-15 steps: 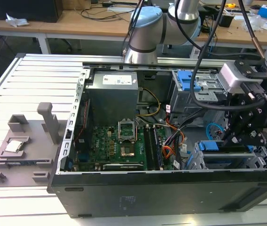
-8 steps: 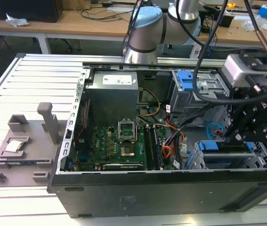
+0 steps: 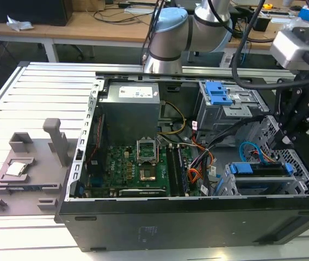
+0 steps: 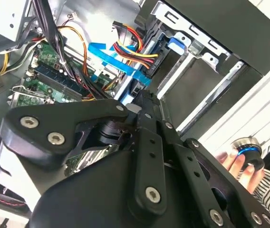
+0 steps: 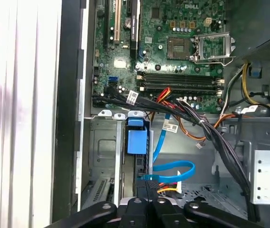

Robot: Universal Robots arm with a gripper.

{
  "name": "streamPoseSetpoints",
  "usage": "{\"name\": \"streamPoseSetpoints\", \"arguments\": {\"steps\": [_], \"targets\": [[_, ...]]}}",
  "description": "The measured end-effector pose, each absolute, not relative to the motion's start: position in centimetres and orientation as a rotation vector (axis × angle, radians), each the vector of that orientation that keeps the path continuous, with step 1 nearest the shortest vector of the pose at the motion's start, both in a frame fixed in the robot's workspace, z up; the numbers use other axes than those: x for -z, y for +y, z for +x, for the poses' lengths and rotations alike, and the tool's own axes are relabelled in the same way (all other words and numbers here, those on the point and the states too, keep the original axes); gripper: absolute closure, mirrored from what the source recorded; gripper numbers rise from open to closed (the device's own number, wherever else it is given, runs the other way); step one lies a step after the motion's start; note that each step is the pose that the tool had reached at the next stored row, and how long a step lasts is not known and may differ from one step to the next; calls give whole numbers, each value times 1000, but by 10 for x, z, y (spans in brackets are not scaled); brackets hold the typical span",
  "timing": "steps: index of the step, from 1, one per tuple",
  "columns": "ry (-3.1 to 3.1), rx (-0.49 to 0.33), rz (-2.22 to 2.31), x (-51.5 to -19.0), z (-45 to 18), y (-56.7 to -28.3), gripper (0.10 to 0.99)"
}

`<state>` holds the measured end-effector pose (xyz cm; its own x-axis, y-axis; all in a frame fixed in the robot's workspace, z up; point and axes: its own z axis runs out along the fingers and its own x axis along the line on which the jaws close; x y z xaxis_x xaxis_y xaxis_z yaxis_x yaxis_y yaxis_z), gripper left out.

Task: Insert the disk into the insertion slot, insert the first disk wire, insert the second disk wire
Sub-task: 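Insert the second disk wire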

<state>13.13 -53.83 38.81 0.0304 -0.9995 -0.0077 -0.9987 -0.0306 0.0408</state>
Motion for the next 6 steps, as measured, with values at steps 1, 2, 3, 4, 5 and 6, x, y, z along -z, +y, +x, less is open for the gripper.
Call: {"name": "streamPoseSetpoints", "arguments": {"steps": [1,2,3,4,5,6], "targets": [[-2170,53,2238,-388,131,-538,980],[-2170,53,2237,-389,131,-538,980],[-2170,53,2237,-389,131,-538,980],[-2170,53,2237,-389,131,-538,980],[-2170,53,2237,-389,131,-538,980],[-2170,53,2237,-389,131,-538,980]]}}
